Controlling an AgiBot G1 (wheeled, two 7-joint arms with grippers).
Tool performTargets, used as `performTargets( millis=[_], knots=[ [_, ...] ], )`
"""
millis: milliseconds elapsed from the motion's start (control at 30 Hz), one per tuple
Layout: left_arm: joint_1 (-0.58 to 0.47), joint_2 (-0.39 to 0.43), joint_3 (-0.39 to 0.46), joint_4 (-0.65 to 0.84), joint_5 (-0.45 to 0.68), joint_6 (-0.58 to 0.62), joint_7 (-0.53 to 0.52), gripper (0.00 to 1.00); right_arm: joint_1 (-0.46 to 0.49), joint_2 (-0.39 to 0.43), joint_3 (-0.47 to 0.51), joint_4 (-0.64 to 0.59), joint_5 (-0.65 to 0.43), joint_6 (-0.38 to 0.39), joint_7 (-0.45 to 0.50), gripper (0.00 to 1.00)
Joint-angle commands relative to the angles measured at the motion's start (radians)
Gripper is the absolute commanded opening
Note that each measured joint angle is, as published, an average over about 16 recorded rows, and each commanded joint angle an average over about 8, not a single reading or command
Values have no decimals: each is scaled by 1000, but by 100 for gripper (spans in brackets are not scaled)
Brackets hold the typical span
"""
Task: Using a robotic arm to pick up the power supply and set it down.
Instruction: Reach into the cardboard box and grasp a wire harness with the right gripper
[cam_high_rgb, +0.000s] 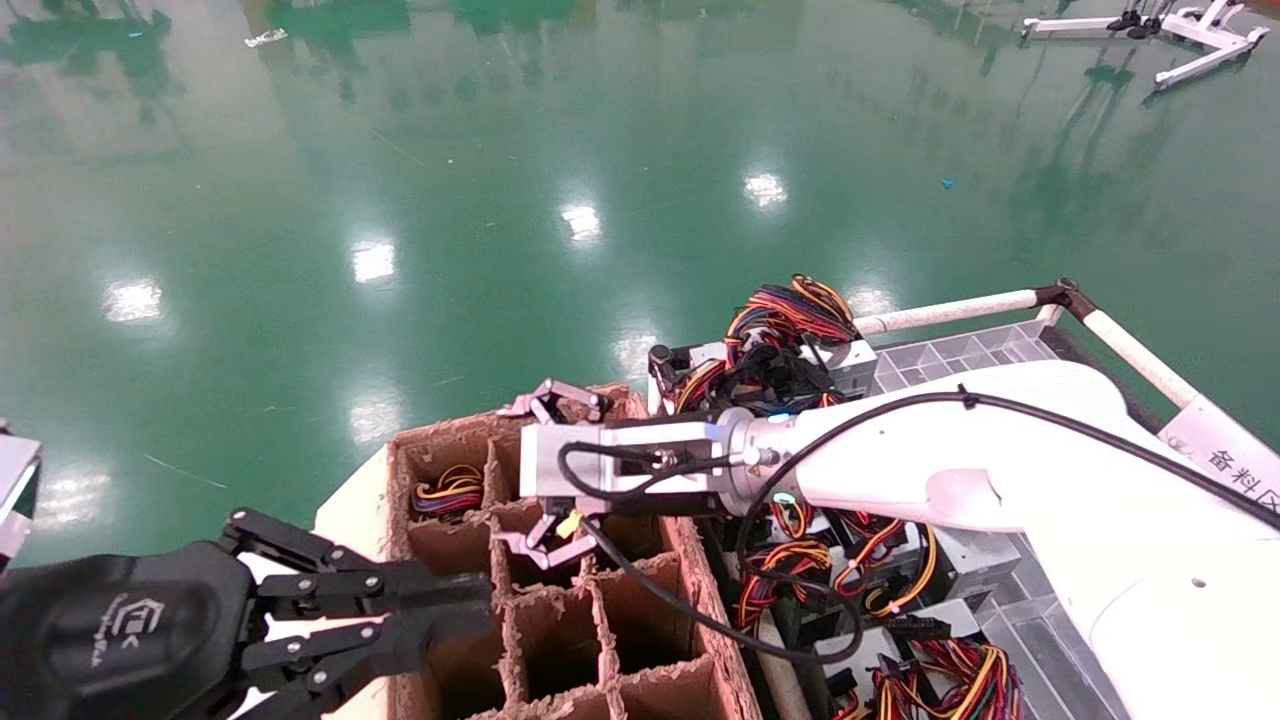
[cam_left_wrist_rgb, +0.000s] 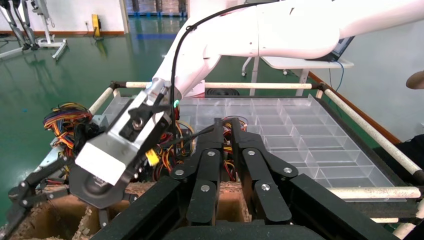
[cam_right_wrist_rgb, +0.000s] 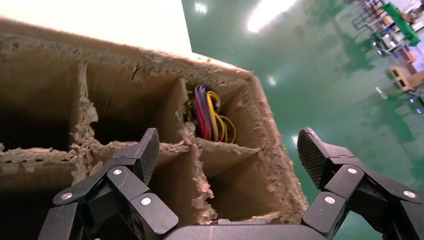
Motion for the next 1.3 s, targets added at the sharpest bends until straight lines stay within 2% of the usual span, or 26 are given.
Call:
performTargets(
  millis=[33,467,567,667,833,900,967,1300],
  knots=[
    [0,0,0,0,0,0,0,100,5,-5,-29,4,3,16,2,100],
    [0,0,0,0,0,0,0,100,6,-12,-314,147,127,226,97,100],
    [0,0,0,0,0,0,0,100,9,-12,-377,176,158,276,111,96],
    [0,0,0,0,0,0,0,100,13,-12,-436,201,186,327,117,74],
    [0,0,0,0,0,0,0,100,25,-12,-523,226,220,403,117,19],
    [0,0,0,0,0,0,0,100,31,-12,-553,232,232,426,117,6],
    [0,0,0,0,0,0,0,100,35,-12,-580,239,247,447,117,0],
    [0,0,0,0,0,0,0,100,44,-10,-673,259,310,533,102,0]
  ],
)
